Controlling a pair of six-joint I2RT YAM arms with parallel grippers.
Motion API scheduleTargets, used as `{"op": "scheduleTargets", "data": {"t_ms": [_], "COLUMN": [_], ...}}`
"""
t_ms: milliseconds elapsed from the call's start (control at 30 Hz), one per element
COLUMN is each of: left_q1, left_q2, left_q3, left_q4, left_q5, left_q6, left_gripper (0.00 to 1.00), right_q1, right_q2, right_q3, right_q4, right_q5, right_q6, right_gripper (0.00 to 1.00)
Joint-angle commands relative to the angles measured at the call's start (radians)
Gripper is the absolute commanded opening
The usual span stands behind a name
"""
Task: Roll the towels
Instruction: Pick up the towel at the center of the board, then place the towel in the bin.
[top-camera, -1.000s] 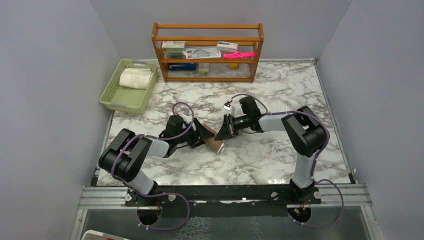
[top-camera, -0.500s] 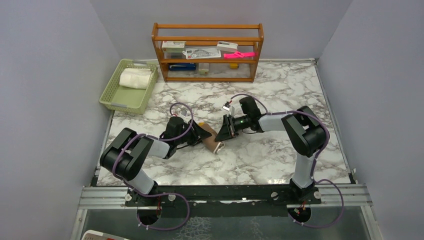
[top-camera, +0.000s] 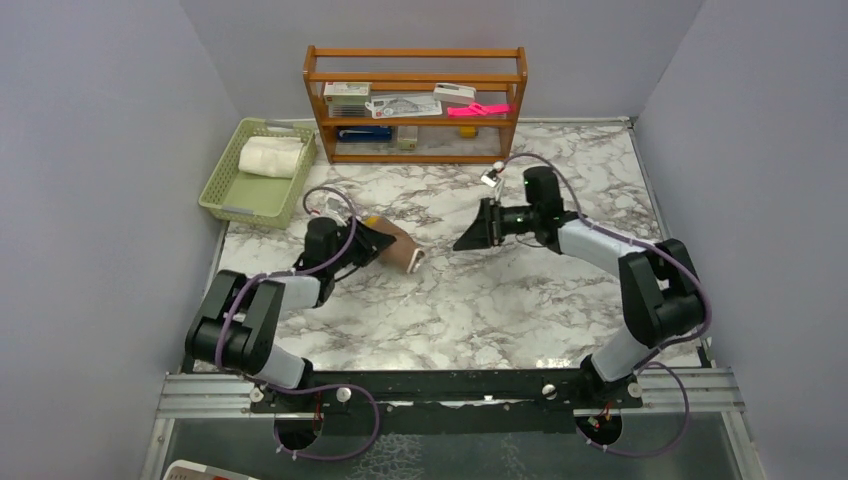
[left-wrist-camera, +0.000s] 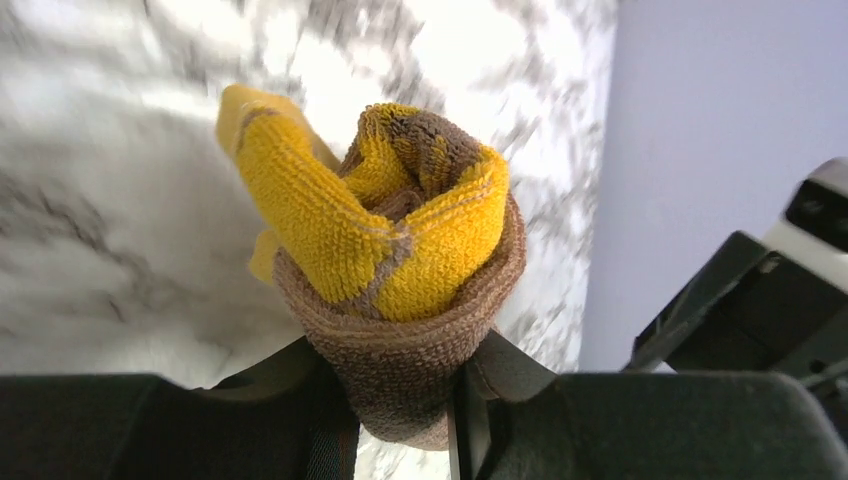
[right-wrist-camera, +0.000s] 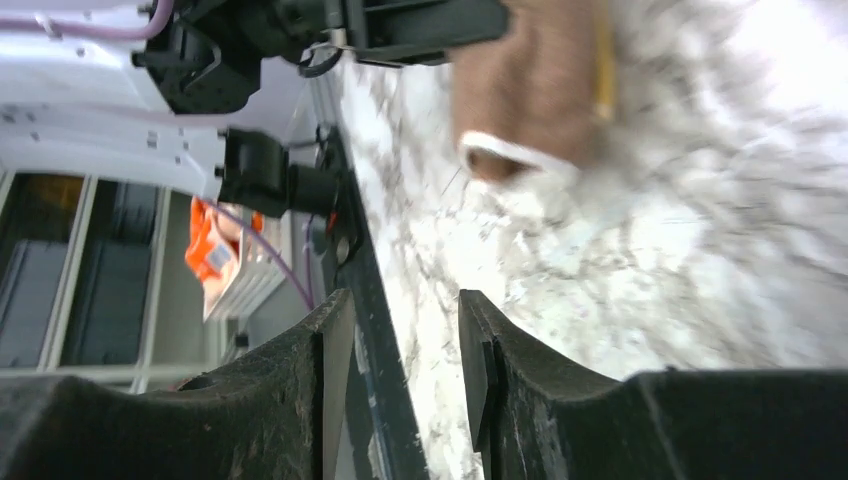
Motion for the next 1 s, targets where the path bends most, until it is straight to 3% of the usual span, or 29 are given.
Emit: {"op": "scheduleTargets", "data": {"t_ms": [0,67,167,267,500,667,967], "left_q1": [0.131,0.196,0.324,0.485,0.796,0.87,0.876], "left_q2": [-0.159,-0.22,-0.277,-0.274,-0.054,0.071,0.273], "left_q3": [0.109,0.175,0.31,0.463,0.678,0.777,0.833], "left_q4": [-0.083,-0.193,-0.404,-0.593,-0.665,-0.715,-0.597], "left_q5": [0.087,0.099,0.1,0.098,0.33,0.318,0.202], "left_q6": [0.069,0.114,0.191,0.262,0.258,0.304,0.203], "left_gripper": [0.23,0.23,0.2,0.08,0.06,0.07,0.09], "right_q1": [-0.104,-0.11,-0.11,-0.11,-0.11,-0.11,-0.11], "right_q2": [-0.077,-0.094,-0.12,-0.13,-0.132,-0.139,-0.155], "right_q3": [-0.021,0.002,-0.033,-0.063,-0.081,-0.093,-0.104], "right_q4": [-0.032,-0.117,-0.083,-0.021,0.033,0.053,0.049], "right_q5": [-0.023,-0.006,-0.011,-0.036,-0.063,-0.077,-0.076], "right_q6": [-0.06,-0.127,-0.108,-0.064,-0.033,-0.025,-0.033], "right_gripper": [0.44,0.44,0.44,0.44,0.44,0.44,0.44]}}
